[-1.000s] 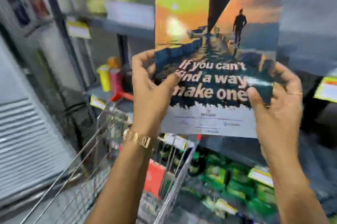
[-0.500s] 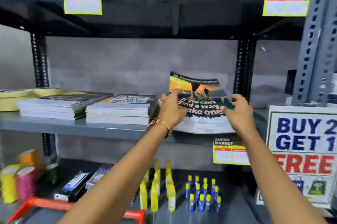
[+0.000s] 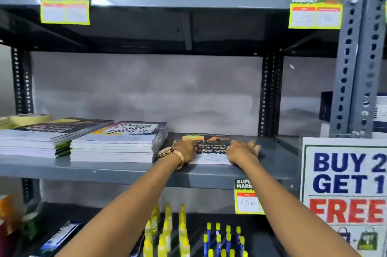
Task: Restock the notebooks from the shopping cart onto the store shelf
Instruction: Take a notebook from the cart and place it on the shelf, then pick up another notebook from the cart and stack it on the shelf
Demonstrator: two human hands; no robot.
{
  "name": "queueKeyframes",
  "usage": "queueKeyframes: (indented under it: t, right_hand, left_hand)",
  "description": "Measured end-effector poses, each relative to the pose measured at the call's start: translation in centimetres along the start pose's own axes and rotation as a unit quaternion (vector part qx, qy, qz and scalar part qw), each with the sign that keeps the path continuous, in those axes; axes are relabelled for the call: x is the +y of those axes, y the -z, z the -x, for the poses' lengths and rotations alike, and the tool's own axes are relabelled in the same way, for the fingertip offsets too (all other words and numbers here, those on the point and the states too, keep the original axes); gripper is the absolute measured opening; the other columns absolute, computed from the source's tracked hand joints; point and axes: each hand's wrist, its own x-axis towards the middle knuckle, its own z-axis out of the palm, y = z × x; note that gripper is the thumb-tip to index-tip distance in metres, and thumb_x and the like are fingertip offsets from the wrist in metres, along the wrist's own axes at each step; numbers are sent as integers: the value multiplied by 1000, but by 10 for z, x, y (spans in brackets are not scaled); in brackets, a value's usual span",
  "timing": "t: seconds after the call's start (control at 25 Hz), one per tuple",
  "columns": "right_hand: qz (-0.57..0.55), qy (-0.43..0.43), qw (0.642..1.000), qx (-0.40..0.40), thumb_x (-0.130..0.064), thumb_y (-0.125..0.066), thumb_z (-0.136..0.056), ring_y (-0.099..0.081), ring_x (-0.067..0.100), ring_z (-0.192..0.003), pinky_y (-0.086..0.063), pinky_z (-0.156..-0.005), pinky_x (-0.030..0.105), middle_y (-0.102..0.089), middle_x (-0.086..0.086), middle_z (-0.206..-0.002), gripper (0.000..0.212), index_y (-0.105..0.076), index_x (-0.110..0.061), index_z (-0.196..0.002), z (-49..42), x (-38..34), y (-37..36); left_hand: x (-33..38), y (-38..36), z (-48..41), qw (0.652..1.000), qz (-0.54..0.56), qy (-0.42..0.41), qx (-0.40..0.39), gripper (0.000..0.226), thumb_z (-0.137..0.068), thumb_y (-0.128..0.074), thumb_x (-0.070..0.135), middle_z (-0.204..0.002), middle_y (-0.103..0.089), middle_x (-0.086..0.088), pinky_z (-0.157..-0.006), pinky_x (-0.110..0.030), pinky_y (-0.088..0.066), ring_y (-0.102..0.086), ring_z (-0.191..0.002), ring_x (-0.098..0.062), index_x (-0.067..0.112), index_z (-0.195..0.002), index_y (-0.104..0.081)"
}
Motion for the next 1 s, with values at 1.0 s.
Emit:
queueKeyframes:
  t: [1.0]
  right_hand:
    - [-554,99,712,-420,-22,-54,-82,-60,21,-103,-49,-94,35,-64,7,-115,31,-55,-18,-113,445,-193,-330]
  left_hand:
    - [-249,-243,445,935,96,282,194,55,-88,-36,21,-151,-36,-27,-121,-45,-16,-31,-143,-41,1,-138,-47]
